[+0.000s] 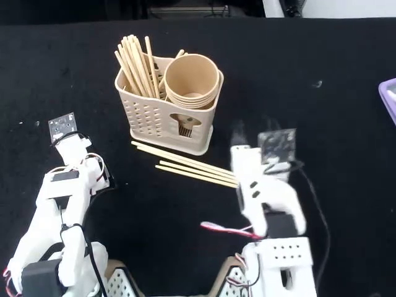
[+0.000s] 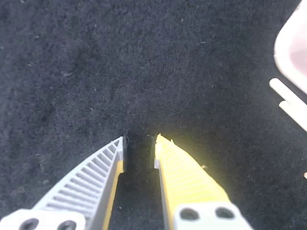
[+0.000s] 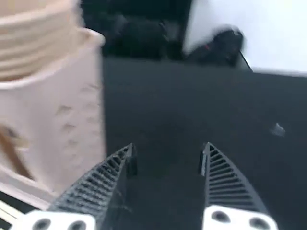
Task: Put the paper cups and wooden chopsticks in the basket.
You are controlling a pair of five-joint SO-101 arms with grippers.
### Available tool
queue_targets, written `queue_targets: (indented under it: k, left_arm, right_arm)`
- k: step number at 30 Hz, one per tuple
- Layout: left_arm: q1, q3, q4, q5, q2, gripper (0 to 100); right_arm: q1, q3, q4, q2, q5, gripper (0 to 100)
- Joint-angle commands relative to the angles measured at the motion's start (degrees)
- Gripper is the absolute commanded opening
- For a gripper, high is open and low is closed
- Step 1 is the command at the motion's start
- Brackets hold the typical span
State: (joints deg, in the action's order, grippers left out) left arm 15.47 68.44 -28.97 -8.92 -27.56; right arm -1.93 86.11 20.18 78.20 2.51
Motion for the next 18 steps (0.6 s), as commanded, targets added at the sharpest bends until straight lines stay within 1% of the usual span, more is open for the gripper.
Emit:
queue_targets:
  k: [1,5,10,14,18]
  left_arm:
    - [-0.7,-3.3,0.8,0.5,0.1,12]
    - [-0.7,-3.3,0.8,0.5,0.1,12]
    - [-0.7,-3.3,0.8,0.5,0.1,12]
    - [-0.7,-3.2,0.8,0.5,0.1,12]
    - [-0.7,-3.2,0.8,0.5,0.1,12]
  right_arm:
    - [5.1,-13.5,22.1,0.8,1.1,21.9]
    - [4.6,-19.2,32.0,0.8,8.4,21.8]
    - [3.3,-18.7,39.6,0.7,12.1,21.8]
    - [3.3,-15.8,42.2,0.7,17.4,21.5]
    - [3.4,-12.4,42.4,-4.2,23.6,17.5]
